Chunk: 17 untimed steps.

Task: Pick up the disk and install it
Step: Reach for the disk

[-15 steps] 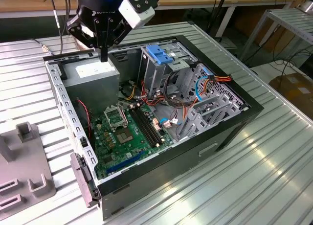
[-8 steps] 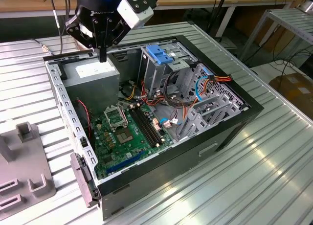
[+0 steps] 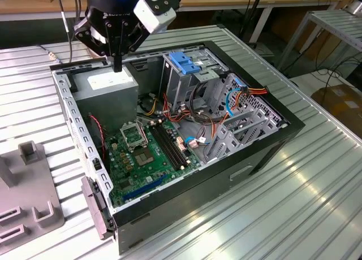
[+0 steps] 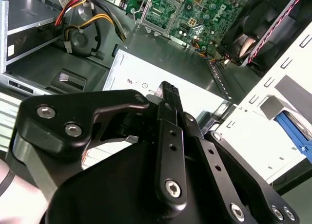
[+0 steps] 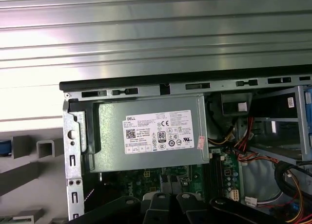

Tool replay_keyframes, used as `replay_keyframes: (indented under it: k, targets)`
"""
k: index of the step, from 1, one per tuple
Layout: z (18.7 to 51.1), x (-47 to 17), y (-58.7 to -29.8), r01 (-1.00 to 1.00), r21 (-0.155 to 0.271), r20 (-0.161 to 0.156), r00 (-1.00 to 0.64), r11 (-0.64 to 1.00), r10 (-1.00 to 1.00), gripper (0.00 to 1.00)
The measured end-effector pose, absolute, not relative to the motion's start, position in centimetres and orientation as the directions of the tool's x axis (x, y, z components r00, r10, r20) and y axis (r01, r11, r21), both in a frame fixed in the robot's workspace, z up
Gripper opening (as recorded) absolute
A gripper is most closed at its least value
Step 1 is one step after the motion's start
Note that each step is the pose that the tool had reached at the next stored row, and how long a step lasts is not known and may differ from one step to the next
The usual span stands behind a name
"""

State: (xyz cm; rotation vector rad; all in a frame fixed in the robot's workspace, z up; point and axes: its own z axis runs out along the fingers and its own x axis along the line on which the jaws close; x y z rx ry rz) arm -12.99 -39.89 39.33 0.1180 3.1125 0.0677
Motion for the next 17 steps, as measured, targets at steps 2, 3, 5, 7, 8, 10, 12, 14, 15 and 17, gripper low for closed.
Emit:
replay_keyframes:
  k: [2,3,5,7,8,10,12,14,15,17]
  targets:
    - [39.33,-13.03,-39.89,0.075,0.044,-0.024,-0.997,0.996,0.076,0.10]
    - [39.33,-13.07,-39.89,0.075,0.044,-0.024,-0.997,0.996,0.076,0.10]
    - [39.33,-13.13,-39.89,0.075,0.044,-0.024,-0.997,0.996,0.076,0.10]
    - [39.33,-13.23,-39.89,0.075,0.044,-0.024,-0.997,0.996,0.076,0.10]
    - [39.33,-13.27,-39.89,0.075,0.044,-0.024,-0.997,0.996,0.076,0.10]
    - [39.33,-13.35,-39.89,0.075,0.044,-0.024,-0.997,0.996,0.076,0.10]
    - [39.33,-13.42,-39.89,0.075,0.044,-0.024,-0.997,0.996,0.076,0.10]
    - [39.33,-13.50,-39.89,0.075,0.044,-0.024,-0.997,0.996,0.076,0.10]
    - [39.33,-13.53,-39.89,0.075,0.044,-0.024,-0.997,0.996,0.076,0.10]
    - [39.33,-13.60,-39.89,0.075,0.044,-0.024,-0.997,0.996,0.076,0.10]
